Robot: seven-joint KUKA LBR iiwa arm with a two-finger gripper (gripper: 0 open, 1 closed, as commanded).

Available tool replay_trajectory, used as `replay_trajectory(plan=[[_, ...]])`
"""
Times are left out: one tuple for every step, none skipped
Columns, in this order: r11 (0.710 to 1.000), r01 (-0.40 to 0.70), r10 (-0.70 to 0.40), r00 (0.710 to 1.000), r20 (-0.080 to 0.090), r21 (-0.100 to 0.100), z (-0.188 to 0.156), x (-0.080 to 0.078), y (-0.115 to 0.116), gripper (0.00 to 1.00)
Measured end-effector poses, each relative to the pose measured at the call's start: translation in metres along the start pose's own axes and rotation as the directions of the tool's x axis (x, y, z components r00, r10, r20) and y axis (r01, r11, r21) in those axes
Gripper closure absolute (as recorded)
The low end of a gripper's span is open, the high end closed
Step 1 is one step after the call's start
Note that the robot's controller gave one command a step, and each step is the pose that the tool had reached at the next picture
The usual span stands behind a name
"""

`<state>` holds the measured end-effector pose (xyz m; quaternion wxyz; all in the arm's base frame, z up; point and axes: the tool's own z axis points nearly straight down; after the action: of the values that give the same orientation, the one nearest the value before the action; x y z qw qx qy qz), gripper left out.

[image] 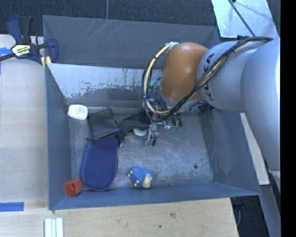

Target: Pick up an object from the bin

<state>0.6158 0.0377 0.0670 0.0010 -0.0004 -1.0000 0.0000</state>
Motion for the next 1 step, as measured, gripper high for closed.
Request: replay_trajectory(plan=[[1.000,-0.001,0.001,1.000,0.006,0.000,-0.0040,-0.0020,-0.0002,1.00]])
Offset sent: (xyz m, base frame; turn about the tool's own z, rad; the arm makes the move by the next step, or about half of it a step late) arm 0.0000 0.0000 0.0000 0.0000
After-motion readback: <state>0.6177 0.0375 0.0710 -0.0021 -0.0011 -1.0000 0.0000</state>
